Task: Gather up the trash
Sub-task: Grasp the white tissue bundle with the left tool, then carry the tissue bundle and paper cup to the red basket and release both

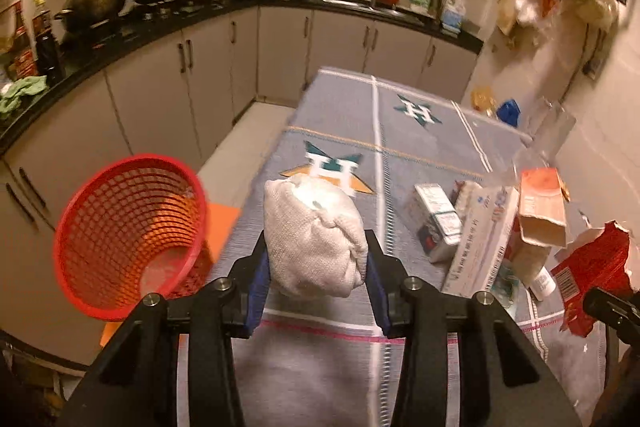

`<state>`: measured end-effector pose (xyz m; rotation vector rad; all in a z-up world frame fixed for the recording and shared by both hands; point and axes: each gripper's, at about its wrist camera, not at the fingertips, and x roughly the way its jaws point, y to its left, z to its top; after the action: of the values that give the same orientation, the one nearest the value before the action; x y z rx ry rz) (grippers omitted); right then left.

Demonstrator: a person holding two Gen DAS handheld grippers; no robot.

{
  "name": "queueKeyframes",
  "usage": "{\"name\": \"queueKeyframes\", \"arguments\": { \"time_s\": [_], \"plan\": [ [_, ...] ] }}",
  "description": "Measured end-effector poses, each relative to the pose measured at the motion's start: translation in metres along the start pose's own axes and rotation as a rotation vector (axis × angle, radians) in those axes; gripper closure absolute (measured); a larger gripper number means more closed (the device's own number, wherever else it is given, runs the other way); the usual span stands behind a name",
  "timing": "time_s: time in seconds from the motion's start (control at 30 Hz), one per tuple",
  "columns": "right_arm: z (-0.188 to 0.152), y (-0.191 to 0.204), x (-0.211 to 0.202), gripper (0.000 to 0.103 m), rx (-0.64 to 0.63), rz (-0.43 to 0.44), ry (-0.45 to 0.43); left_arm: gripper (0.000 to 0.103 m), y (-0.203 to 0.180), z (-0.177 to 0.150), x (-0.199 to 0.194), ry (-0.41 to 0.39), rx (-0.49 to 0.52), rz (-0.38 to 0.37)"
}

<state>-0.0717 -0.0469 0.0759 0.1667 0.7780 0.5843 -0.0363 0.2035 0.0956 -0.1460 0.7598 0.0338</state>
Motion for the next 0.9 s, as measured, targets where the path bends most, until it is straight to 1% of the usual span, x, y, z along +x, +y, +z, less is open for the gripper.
{"name": "queueKeyframes", "arguments": {
  "time_s": [0.1, 0.23, 0.43, 0.7, 0.8, 0.9],
  "plan": [
    [0.012, 0.022, 0.015, 0.045, -0.030, 0.055, 0.030, 0.061, 0.022, 0.001, -0.009, -0.014, -0.023, 0.029],
    [0.023, 0.051, 0.034, 0.045, -0.055, 0.097, 0.055, 0.061, 0.052, 0.001, -0.015, -0.015, -0.054, 0.067],
    [0.027, 0.078, 0.058, 0.045, -0.049, 0.164, 0.083, 0.061, 0.091, -0.002, -0.015, -0.007, -0.086, 0.083],
    [0.012, 0.067, 0.069, 0.045, -0.029, 0.103, 0.141, 0.061, 0.103, -0.010, -0.008, -0.001, -0.087, 0.058],
    [0.014, 0.071, 0.068, 0.045, -0.038, 0.094, 0.140, 0.061, 0.107, -0.011, -0.007, -0.005, -0.093, 0.058],
    [0.022, 0.082, 0.070, 0.045, -0.061, 0.106, 0.141, 0.061, 0.115, -0.010, -0.007, -0.008, -0.102, 0.065]
  ]
}}
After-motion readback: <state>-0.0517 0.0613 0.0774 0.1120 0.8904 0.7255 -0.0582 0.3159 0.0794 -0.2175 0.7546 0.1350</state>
